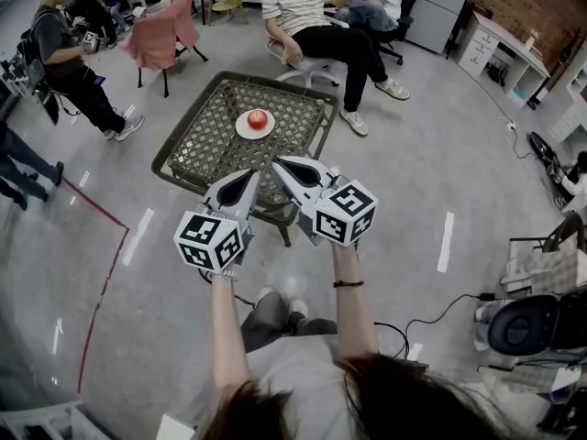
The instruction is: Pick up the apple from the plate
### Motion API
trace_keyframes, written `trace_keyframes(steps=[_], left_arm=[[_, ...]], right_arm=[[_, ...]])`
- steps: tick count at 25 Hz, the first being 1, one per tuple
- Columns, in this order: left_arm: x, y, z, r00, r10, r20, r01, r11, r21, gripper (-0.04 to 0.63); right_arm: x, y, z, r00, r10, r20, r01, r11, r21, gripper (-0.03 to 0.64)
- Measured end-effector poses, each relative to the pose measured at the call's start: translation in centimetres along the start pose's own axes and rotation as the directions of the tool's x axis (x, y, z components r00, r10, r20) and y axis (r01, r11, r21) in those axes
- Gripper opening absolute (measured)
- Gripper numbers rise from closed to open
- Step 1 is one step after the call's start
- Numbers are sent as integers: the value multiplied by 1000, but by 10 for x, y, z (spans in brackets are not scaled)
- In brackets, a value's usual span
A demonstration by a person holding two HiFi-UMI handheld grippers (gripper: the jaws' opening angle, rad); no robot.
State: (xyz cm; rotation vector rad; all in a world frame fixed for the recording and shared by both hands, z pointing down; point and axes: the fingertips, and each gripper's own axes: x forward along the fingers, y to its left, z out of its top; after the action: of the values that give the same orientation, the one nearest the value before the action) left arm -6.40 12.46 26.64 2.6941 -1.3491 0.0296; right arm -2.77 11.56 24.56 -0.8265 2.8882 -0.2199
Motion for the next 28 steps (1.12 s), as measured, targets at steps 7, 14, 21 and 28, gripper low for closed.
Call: trace_keyframes(steps=[7,14,21,28], left_arm=[[4,9,-4,1000,4,-25,-4,1000,-12,11],[25,28,-11,999,-7,-31,6,999,-32,11],[51,63,-10,999,-31,-45,29,999,-41,11],[67,99,-6,998,-45,-43,43,998,-43,11]], right_arm=[[7,-8,-3,1000,-7,-9,7,1000,20,9],[22,-27,-12,1000,10,-26,-9,999,44,9],[55,-54,-19,999,-4,-49,7,998,65,9],[82,-73,-25,998,-21,-65,26,997,71,9]])
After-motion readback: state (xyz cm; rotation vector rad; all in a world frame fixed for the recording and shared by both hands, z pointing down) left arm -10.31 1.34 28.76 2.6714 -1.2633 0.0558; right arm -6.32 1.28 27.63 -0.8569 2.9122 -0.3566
